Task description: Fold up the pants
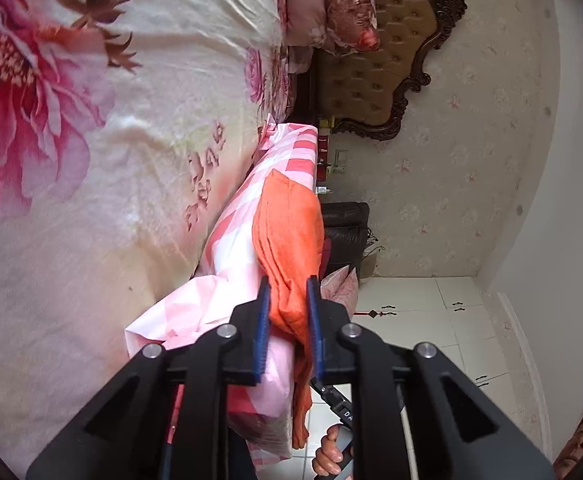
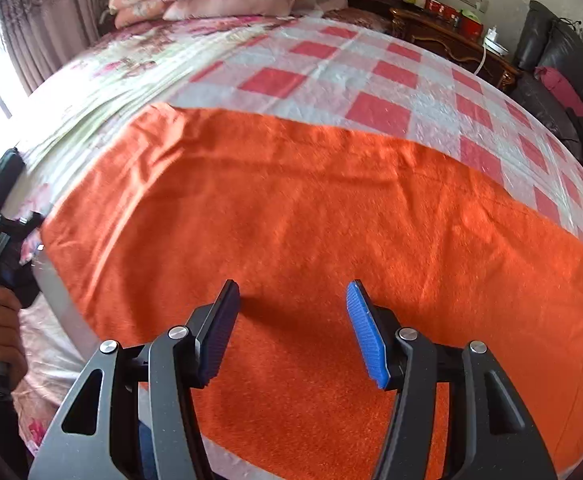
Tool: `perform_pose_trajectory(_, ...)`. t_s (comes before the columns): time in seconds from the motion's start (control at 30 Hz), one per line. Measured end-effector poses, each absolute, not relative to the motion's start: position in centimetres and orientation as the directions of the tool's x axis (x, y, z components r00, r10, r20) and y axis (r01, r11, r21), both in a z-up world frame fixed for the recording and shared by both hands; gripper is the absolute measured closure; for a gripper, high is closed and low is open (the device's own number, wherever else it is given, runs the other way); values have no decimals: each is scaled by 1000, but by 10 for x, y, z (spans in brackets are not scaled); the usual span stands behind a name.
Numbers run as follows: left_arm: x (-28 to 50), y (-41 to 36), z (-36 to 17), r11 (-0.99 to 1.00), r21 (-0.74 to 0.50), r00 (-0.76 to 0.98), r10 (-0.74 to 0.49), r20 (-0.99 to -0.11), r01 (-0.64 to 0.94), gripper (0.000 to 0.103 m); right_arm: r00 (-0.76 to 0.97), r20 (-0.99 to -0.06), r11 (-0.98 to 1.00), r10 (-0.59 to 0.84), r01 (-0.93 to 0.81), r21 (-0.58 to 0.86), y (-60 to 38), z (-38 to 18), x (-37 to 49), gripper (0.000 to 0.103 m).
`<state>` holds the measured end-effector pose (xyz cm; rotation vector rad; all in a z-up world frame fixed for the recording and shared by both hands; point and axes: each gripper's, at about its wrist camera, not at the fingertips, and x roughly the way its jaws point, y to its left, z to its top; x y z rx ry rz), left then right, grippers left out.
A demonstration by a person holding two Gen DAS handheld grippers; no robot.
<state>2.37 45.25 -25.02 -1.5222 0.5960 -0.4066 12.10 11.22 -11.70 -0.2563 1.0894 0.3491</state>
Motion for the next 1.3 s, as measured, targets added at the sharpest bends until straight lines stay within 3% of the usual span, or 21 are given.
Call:
perform_pose_trajectory(0.5, 21, 454, -208, 154, -974, 808, -544, -225, -167, 92, 425, -892, 919, 155, -392, -27, 107, -121, 126, 39)
perform_pose_trajectory(0.8, 22, 449, -174, 267, -932, 806, -478, -349, -245, 92, 402, -878, 934, 260, -336, 122, 65, -103, 130, 40)
perform_pose_trajectory(0.9, 25, 441, -151, 377, -878, 792, -419, -445, -294, 92, 399, -871, 936, 287, -310, 166, 45, -97, 129, 40)
perform_pose_trajectory(1.0, 41, 408, -98, 679, -644, 724, -239, -648, -353, 92, 394, -861, 933, 322, -286, 218, 23, -92, 129, 40)
perform_pose_trajectory(1.07, 55, 371, -62, 833, -443, 693, -103, -714, -332, 92, 379, -851, 925, 363, -259, 279, 7, -90, 132, 40)
perform_pose_trajectory(1.2, 86, 254, -6, 986, 20, 704, 130, -698, -163, 92, 368, -814, 893, 451, -171, 417, -40, -86, 140, 40)
perform_pose_trajectory(1.3, 93, 135, -11, 949, 311, 753, 174, -634, 42, 92, 364, -778, 852, 512, -100, 513, -78, -85, 144, 40)
